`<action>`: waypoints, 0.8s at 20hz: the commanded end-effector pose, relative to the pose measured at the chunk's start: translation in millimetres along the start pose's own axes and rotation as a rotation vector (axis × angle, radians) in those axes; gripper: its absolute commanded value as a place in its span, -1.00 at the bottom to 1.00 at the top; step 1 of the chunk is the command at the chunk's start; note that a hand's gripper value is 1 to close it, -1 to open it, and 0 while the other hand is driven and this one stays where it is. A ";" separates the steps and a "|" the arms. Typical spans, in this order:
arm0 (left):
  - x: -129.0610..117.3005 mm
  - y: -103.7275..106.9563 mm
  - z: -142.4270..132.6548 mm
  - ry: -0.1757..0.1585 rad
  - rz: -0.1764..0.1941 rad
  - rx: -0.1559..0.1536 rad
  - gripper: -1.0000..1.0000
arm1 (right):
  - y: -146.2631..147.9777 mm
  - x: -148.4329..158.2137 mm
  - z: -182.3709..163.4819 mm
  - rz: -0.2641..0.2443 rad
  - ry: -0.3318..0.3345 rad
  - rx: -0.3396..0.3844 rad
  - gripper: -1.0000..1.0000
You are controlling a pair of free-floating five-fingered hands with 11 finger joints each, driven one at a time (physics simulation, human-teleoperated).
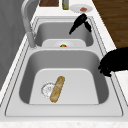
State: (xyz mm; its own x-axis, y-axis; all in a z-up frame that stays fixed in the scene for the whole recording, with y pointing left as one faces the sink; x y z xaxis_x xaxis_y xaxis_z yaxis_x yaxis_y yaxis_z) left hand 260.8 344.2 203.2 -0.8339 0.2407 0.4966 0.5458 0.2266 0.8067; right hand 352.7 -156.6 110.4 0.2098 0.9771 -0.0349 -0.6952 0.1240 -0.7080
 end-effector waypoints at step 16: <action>0.0 0.0 0.0 0.000 0.000 0.000 0.00 | 11.6 -31.3 -111.4 -0.007 -0.162 -0.001 -1.00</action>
State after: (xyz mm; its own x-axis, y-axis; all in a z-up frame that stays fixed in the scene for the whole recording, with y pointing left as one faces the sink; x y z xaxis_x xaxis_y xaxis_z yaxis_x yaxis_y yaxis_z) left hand 260.8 344.2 203.2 -0.8339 0.2407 0.4966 0.5458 0.2266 0.8067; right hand 406.9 -200.8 39.6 0.1327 0.9887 0.0703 -0.6885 0.1429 -0.7110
